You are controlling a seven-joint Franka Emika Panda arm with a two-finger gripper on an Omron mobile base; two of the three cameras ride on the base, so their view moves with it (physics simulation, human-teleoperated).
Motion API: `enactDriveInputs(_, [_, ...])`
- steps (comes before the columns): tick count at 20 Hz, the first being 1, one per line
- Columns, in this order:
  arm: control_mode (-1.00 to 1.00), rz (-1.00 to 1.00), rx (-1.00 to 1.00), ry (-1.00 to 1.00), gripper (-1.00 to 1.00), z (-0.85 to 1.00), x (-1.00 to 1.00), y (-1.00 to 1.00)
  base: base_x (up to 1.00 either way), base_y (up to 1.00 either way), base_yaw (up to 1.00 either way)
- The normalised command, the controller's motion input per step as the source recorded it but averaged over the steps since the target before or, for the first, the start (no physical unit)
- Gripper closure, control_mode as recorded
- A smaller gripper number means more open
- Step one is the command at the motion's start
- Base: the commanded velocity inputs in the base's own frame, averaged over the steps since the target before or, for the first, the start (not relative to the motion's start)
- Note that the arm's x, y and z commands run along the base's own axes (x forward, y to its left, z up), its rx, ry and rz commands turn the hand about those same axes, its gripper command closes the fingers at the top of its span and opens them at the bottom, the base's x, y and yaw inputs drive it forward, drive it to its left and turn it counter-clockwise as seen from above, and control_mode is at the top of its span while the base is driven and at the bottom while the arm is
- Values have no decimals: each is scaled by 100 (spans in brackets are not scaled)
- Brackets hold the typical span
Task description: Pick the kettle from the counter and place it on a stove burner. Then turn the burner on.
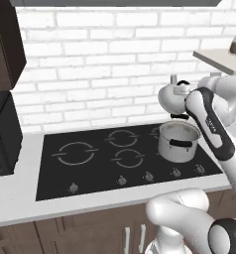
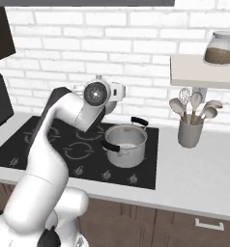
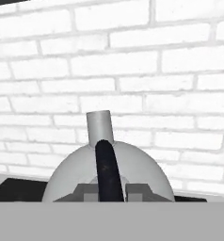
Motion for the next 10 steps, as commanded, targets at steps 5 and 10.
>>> enactDriveInputs(5, [-100, 0, -26, 19, 100, 0, 2, 100, 0, 0, 0])
enactDriveInputs(10, [-100, 0, -20, 19, 100, -38, 4, 100, 0, 0, 0])
